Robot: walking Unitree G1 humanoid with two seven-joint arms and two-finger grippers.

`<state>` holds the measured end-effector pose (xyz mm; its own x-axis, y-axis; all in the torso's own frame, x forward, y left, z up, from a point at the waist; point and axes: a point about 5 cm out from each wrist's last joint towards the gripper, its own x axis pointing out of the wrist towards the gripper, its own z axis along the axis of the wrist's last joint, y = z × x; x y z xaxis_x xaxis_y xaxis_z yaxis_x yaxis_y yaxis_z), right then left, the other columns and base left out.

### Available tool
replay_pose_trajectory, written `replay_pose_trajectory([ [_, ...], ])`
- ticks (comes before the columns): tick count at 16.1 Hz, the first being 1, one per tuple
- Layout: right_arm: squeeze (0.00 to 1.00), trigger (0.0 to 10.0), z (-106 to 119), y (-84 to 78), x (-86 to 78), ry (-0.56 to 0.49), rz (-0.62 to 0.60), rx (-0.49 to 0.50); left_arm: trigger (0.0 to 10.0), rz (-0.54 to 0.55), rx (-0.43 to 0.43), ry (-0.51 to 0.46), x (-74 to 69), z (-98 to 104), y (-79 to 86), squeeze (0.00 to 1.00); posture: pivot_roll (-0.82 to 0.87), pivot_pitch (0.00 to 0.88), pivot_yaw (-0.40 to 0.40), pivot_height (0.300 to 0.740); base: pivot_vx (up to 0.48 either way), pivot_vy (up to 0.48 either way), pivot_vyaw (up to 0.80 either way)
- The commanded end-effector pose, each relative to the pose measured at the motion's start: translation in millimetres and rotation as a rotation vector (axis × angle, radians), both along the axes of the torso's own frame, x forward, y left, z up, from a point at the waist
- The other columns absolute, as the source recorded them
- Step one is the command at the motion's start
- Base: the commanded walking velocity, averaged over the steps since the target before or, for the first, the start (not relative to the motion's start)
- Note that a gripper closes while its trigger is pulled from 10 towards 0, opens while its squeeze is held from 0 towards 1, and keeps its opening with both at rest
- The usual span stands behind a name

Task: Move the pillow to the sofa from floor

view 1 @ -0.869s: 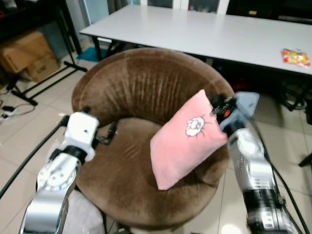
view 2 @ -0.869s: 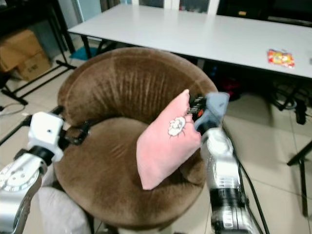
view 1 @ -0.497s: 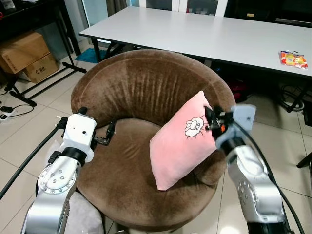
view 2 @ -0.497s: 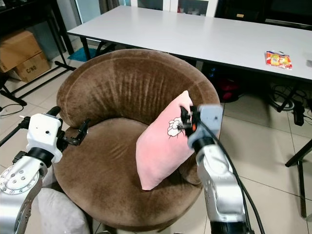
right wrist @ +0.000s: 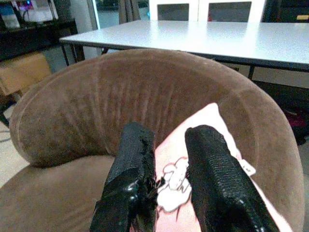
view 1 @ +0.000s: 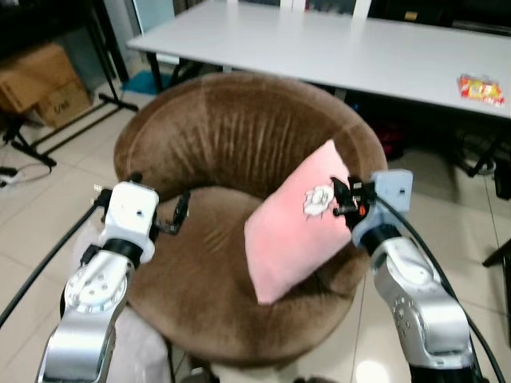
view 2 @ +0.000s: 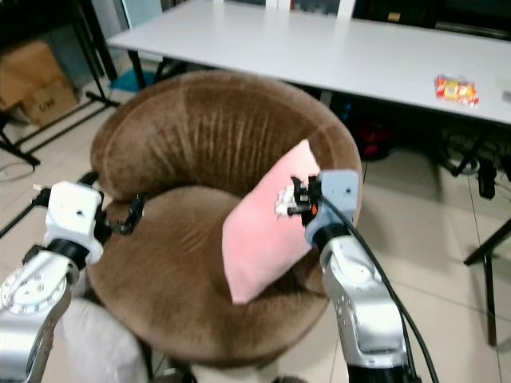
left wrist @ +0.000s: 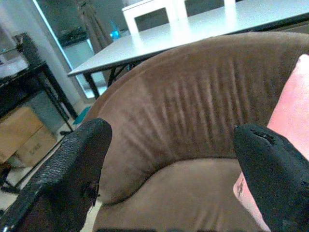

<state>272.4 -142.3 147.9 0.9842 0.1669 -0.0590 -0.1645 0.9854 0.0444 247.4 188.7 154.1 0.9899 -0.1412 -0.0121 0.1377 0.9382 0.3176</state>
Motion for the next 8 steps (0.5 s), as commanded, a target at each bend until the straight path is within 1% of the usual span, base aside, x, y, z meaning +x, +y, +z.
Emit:
replay_pose_trajectory([
  [1, 0.00, 10.0, 3.3, 2.7, 0.9, -0.006, 0.008, -0.009, 10.0, 0.024, 0.006, 0.011, -0.2, -1.2, 3.1, 0.00, -0.13, 0.000, 0.022, 0.740, -0.259, 0.000, 0.00],
  [3, 0.00, 10.0, 2.7, 2.1, 1.1, -0.003, 0.004, -0.017, 10.0, 0.027, 0.009, 0.011, -0.1, -1.5, 3.8, 0.00, -0.13, 0.000, 0.022, 0.740, -0.262, 0.000, 0.00],
  [4, 0.00, 10.0, 2.2, 1.3, 1.1, 0.000, -0.003, -0.037, 10.0, 0.030, 0.011, 0.011, 0.3, -1.6, 4.4, 0.00, -0.13, 0.000, 0.024, 0.740, -0.262, 0.000, 0.00],
  [5, 0.00, 10.0, 2.1, 0.0, 1.6, -0.007, -0.009, -0.085, 10.0, 0.034, 0.014, 0.010, 1.0, -1.8, 5.0, 0.00, -0.13, 0.000, 0.024, 0.740, -0.251, 0.000, 0.00],
  [6, 0.00, 10.0, 3.2, 0.5, 1.8, -0.013, 0.003, -0.087, 10.0, 0.041, 0.023, 0.012, 2.3, -2.3, 6.3, 0.00, -0.13, 0.000, 0.027, 0.740, 0.000, 0.000, 0.00],
  [7, 0.00, 10.0, 5.8, -1.0, 3.2, -0.020, -0.024, -0.092, 10.0, 0.046, 0.030, 0.013, 3.2, -2.4, 7.9, 0.00, -0.13, 0.000, 0.031, 0.740, 0.000, 0.000, 0.00],
  [8, 0.00, 10.0, 7.7, -1.2, 4.3, -0.027, -0.039, -0.060, 10.0, 0.050, 0.027, 0.013, 3.6, -2.5, 8.6, 0.00, -0.13, 0.000, 0.031, 0.740, 0.000, 0.000, 0.00],
])
